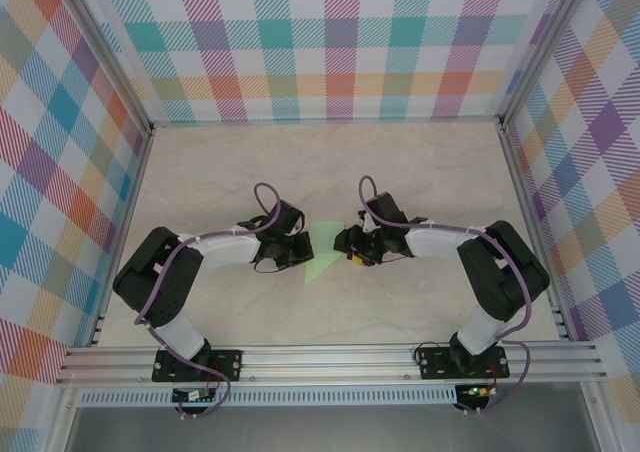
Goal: Fold a paper plane with a square sheet of paper (pick it up from the middle)
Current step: Third fold the triangle at the center of the table, then fourth fold the wing at the center of the table.
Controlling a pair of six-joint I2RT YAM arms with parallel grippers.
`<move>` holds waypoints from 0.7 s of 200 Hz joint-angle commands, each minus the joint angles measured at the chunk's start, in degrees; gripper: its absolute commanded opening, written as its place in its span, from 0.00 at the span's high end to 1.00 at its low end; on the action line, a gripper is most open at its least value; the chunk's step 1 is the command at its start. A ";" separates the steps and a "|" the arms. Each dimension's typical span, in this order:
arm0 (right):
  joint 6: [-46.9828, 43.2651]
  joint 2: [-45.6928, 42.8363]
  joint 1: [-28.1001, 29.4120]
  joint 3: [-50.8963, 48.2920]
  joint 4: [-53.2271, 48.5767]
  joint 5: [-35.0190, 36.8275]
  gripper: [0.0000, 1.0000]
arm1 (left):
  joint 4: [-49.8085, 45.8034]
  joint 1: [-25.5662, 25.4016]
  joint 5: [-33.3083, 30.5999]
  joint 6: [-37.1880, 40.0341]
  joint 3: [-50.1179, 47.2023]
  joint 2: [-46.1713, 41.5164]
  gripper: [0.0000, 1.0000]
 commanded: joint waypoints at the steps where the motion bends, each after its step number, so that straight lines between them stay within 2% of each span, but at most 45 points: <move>1: 0.49 1.68 0.78 2.47 -1.09 -1.41 0.49 | -2.09 -0.05 -2.43 0.69 0.79 1.48 1.00; 70: 0.82 4.68 1.48 5.14 -3.12 -1.23 0.51 | -2.52 -0.07 -2.34 0.92 0.45 2.10 1.00; 105: 1.27 5.13 1.56 5.71 -4.95 1.21 0.51 | -2.78 -0.13 -2.20 0.86 0.48 2.19 1.00; 140: 1.50 6.00 1.57 5.78 -3.11 -0.24 0.52 | -2.82 -0.09 -1.98 0.98 0.49 2.01 1.00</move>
